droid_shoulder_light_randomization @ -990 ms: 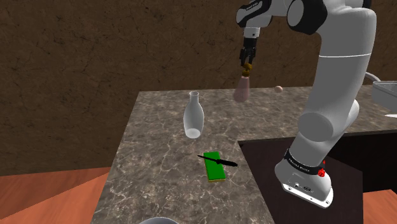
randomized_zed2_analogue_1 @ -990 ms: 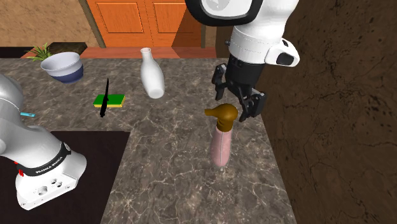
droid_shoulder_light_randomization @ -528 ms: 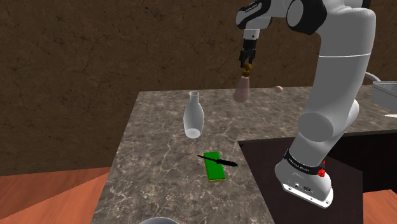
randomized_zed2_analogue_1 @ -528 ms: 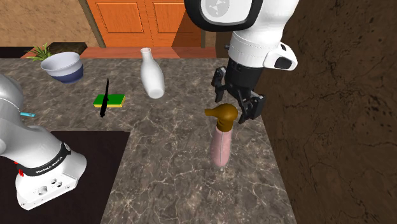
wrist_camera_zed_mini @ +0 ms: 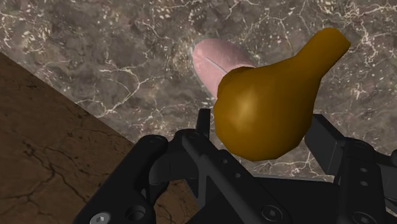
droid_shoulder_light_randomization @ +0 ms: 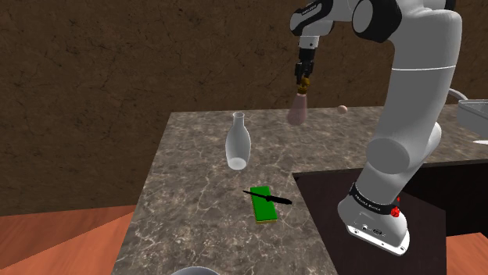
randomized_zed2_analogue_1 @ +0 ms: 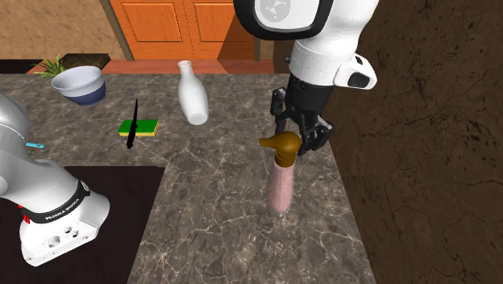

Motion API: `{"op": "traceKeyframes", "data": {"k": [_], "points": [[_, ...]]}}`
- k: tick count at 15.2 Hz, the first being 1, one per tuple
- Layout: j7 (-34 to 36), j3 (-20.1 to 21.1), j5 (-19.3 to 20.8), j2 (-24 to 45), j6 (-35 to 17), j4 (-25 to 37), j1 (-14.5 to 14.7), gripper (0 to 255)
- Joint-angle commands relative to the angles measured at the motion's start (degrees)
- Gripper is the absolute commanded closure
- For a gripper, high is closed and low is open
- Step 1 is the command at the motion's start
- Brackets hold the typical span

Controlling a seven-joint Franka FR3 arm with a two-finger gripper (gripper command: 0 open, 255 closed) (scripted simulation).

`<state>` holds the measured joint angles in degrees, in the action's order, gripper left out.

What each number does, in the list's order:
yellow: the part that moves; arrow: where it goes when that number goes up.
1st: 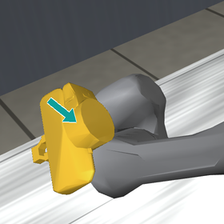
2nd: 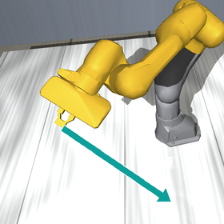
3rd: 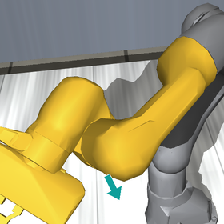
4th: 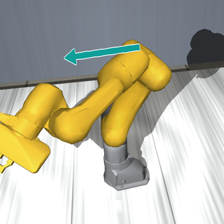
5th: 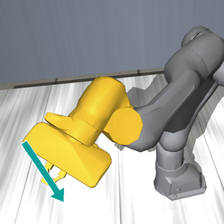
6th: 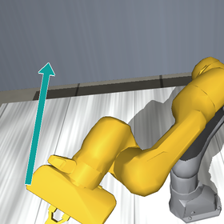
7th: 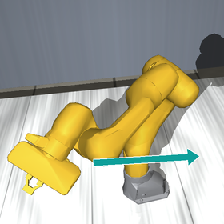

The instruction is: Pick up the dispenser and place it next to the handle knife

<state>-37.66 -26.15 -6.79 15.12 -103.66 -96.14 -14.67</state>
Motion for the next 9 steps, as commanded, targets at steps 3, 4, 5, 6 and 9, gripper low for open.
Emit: {"op": "traceKeyframes", "data": {"k": [3, 4, 5, 6, 9], "points": [[0.00, 0.00, 0.00, -0.02, -0.01, 0.01, 0.00, 255], [0.06, -0.03, 0.08, -0.17, 0.71, 0.59, 0.00, 255], [0.12, -0.06, 0.16, -0.30, 1.43, 1.19, -0.01, 255], [0.16, -0.09, 0.22, -0.40, 2.16, 1.84, -0.03, 255], [0.29, -0.17, 0.38, -0.66, 4.37, 3.82, -0.09, 255]]}}
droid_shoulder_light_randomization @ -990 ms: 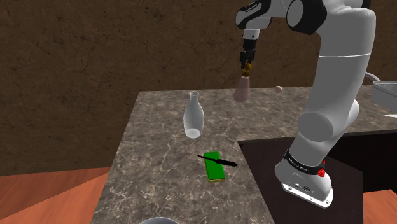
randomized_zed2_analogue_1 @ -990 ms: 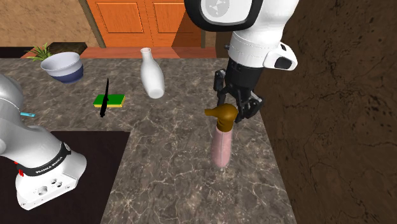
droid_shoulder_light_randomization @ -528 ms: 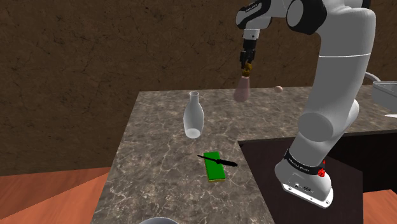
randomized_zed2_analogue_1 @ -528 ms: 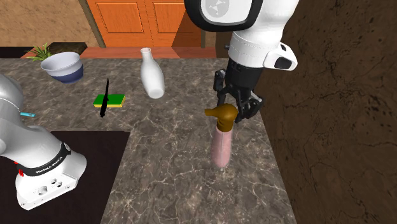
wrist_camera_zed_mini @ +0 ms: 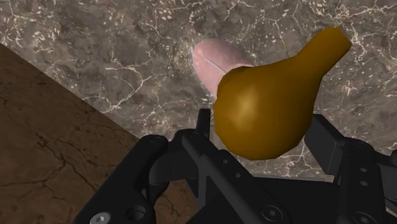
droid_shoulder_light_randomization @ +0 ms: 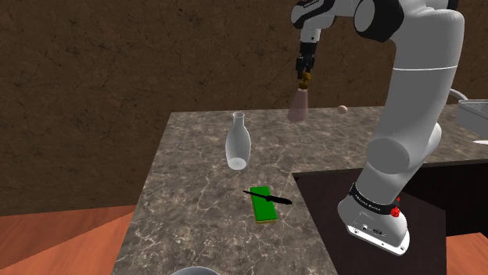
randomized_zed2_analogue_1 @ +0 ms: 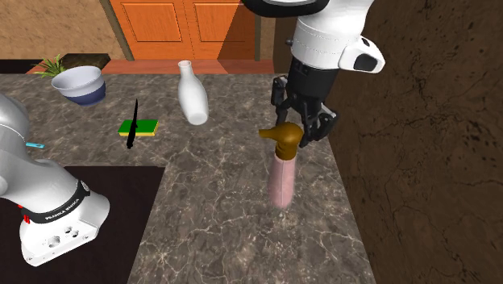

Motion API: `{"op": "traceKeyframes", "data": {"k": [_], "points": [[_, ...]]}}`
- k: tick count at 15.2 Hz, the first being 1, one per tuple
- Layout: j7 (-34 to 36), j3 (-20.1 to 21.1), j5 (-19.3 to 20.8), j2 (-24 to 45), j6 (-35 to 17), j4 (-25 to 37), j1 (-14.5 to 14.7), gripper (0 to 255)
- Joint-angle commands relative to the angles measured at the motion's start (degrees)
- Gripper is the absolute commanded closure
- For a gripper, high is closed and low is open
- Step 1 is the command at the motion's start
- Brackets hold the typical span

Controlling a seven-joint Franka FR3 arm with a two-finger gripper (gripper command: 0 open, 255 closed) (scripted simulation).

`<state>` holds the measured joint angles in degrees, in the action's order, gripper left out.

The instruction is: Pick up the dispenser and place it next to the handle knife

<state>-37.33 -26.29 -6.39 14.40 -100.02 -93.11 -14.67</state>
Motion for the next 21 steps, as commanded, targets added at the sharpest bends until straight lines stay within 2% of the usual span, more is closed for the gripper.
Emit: {"op": "traceKeyframes", "data": {"k": [1, 12, 21], "points": [[-0.01, -0.06, 0.03, 0.00, 1.47, 1.48, -0.11, 255], [0.10, -0.31, -0.02, 0.35, 10.09, 10.44, -0.73, 255], [-0.15, -0.50, -0.86, 2.29, 17.94, 20.08, -1.91, 255]]}}
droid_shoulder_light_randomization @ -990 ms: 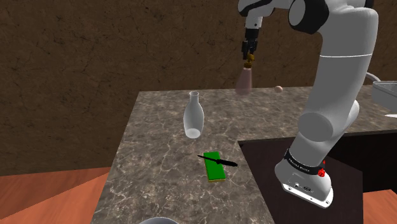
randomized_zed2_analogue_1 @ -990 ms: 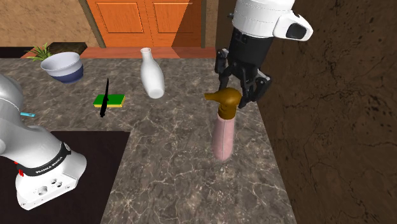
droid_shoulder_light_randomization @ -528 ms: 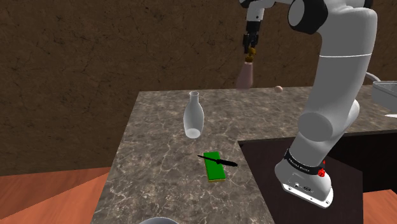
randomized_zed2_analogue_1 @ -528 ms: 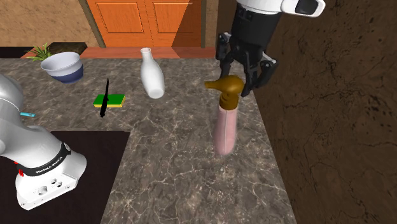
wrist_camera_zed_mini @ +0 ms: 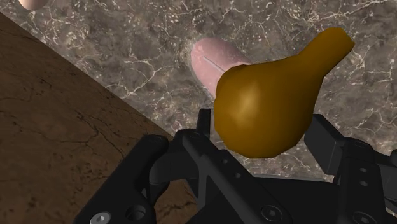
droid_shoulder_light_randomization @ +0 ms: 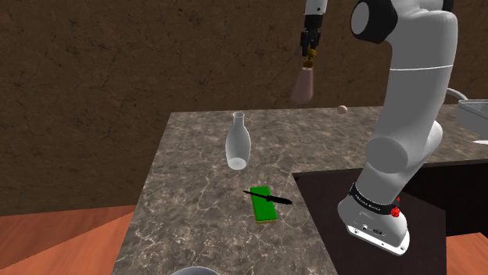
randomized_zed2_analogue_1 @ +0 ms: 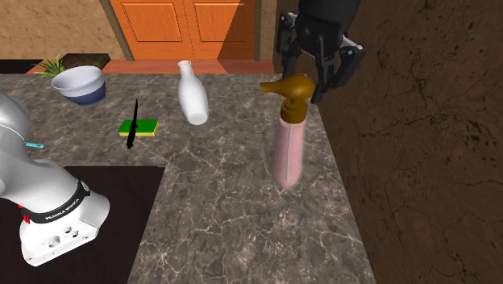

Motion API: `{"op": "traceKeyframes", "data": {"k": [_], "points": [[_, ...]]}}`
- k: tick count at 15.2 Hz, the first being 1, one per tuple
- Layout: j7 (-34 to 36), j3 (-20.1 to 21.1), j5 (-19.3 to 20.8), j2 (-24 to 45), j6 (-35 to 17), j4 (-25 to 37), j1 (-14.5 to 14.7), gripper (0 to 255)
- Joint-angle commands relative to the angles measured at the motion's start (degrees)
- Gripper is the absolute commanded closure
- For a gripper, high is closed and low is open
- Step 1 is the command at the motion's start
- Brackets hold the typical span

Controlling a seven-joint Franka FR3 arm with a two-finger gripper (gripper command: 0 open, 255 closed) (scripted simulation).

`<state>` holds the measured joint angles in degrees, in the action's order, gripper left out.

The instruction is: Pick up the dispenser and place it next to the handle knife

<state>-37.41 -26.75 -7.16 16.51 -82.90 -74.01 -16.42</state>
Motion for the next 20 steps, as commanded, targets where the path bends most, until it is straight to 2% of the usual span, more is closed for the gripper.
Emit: {"op": "traceKeyframes", "data": {"k": [1, 6, 12, 20], "points": [[-0.12, -0.06, -0.24, 0.51, 1.77, 2.24, -0.36, 255], [-0.34, -0.14, -1.05, 2.24, 5.91, 7.99, -1.36, 255], [7.37, 2.02, 4.49, -11.54, 3.49, -6.80, 6.11, 255], [18.90, 8.02, 8.27, -25.42, 4.45, -18.58, 11.78, 255]]}}
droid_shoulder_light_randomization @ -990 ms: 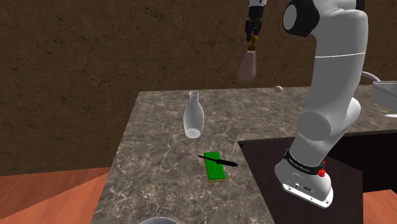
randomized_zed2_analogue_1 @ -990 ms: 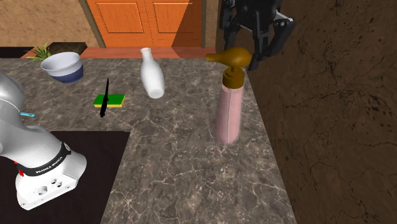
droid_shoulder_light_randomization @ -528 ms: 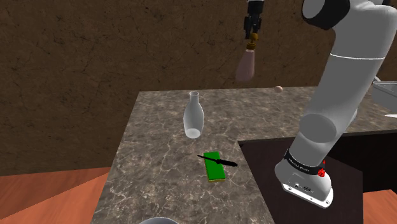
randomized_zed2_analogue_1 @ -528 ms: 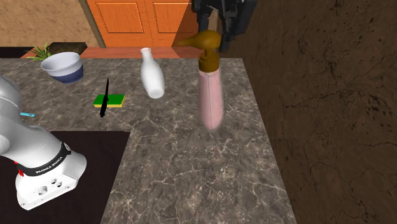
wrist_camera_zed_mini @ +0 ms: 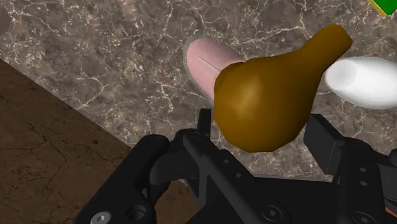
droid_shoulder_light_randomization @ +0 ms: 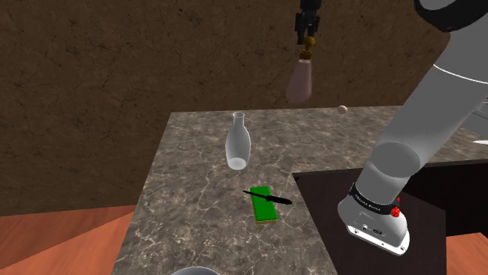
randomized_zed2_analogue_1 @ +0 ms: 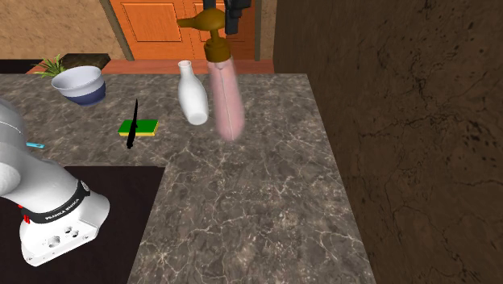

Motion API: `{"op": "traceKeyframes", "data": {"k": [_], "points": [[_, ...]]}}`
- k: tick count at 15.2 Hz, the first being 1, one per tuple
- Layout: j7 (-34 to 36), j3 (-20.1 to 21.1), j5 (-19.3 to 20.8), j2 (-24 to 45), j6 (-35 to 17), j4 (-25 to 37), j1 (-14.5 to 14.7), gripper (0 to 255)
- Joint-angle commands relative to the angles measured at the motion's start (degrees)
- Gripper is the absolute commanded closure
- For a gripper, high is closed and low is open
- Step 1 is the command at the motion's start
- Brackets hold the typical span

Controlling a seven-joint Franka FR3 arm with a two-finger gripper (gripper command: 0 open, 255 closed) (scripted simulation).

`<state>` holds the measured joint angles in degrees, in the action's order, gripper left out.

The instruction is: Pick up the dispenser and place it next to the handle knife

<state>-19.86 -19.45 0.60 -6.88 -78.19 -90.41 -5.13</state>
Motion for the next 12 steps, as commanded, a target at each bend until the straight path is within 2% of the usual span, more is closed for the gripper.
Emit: {"op": "traceKeyframes", "data": {"k": [1, 12], "points": [[2.78, 1.62, 0.66, -3.45, 0.04, -3.22, 0.99, 255], [18.42, 12.04, -1.23, -14.75, 4.49, -9.68, 5.64, 255]]}}
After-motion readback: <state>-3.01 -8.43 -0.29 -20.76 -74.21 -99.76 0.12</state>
